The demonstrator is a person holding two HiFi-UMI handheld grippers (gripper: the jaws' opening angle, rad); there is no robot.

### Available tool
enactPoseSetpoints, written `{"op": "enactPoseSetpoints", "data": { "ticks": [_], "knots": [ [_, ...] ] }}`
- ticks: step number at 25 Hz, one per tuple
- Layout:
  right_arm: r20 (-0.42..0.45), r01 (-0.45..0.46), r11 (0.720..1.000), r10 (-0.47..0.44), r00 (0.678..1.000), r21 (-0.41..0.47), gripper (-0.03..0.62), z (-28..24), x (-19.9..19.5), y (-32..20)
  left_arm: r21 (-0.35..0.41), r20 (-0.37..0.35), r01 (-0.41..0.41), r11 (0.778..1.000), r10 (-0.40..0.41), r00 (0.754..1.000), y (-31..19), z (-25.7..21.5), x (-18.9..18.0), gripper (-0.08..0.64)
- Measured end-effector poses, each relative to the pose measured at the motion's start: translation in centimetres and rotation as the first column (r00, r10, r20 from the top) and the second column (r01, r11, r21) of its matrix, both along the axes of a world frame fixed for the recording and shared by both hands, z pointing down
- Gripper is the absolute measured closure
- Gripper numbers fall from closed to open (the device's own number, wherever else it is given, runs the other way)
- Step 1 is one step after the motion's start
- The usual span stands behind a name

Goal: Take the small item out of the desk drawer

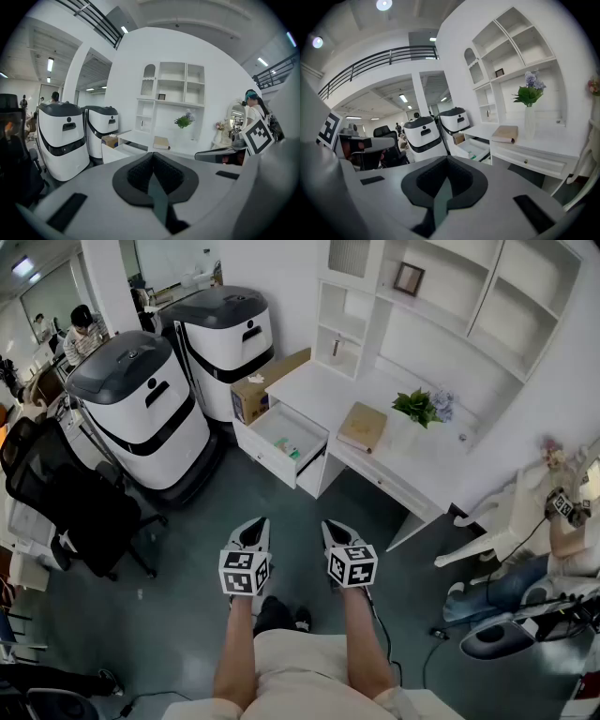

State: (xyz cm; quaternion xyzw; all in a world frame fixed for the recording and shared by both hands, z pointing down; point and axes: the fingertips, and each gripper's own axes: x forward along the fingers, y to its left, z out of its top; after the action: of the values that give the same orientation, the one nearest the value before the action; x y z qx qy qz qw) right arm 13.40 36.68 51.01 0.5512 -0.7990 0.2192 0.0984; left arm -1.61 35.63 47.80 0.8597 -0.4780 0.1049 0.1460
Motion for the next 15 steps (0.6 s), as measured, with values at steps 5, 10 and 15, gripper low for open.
{"op": "enactPoseSetpoints", "data": {
  "ticks": [5,10,15],
  "knots": [
    [-0.006,-0.001,1.0,0.001,1.0,-0.002,0.568,0.1,0.1,-0.4,-0.011,0.002,0.008,1.0,-0.008,1.0,-0.4,0.6,-0.1,0.543],
    [-0.004,-0.009,1.0,0.009,1.0,-0.013,0.568,0.5,0.8,-0.5,-0.03,0.011,0.01,1.0,-0.009,1.0,-0.1,1.4,0.5,0.543],
    [0.039,-0.021,1.0,0.021,0.999,-0.015,0.568,0.9,1.4,-1.3,0.008,0.032,0.048,0.999,-0.049,0.998,-0.7,0.9,-0.1,0.543]
  ]
}}
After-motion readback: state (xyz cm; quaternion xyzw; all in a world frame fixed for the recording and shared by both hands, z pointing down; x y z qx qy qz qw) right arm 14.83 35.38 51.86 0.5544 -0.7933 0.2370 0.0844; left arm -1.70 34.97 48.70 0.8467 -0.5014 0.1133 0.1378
